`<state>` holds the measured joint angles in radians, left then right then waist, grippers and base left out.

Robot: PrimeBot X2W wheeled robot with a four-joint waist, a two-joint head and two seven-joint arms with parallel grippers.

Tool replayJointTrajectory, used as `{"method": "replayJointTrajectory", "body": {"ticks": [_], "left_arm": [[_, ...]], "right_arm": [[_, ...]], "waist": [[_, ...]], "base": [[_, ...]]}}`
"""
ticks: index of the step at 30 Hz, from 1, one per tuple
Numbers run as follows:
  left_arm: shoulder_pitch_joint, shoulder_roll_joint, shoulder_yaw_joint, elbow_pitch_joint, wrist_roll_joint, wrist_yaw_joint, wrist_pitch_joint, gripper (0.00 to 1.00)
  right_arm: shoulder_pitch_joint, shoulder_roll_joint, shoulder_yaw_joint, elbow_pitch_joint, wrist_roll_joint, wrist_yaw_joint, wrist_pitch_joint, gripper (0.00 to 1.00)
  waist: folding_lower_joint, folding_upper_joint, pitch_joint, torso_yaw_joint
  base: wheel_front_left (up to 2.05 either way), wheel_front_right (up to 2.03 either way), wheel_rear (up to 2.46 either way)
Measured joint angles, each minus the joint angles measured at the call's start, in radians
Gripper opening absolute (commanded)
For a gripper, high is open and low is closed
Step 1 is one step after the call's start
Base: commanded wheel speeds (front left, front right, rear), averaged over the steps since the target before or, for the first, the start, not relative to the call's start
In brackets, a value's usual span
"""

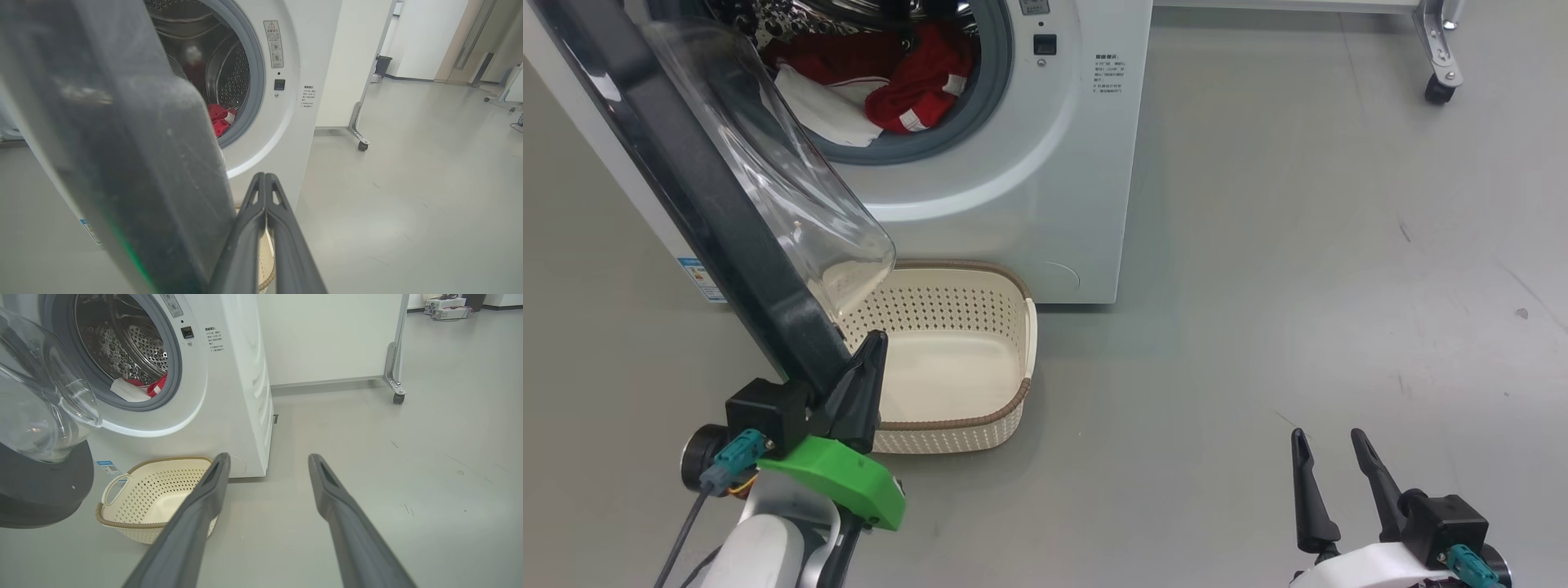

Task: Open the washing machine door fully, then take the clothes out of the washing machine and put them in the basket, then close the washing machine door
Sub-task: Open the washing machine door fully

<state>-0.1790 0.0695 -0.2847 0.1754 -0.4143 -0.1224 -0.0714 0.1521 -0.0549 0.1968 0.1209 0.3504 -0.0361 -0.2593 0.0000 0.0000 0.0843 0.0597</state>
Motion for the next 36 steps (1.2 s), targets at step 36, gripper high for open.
{"method": "replayJointTrajectory", "body": {"ticks": [36], "left_arm": [[-0.026,-0.017,-0.007,0.123,-0.027,0.003,-0.046,0.00]], "right_arm": [[0.000,0.009,-0.034,0.021,-0.009,0.016,0.000,1.00]], "waist": [[0.0000,0.0000,-0.013,0.163]], "base": [[0.00,0.00,0.00]]}}
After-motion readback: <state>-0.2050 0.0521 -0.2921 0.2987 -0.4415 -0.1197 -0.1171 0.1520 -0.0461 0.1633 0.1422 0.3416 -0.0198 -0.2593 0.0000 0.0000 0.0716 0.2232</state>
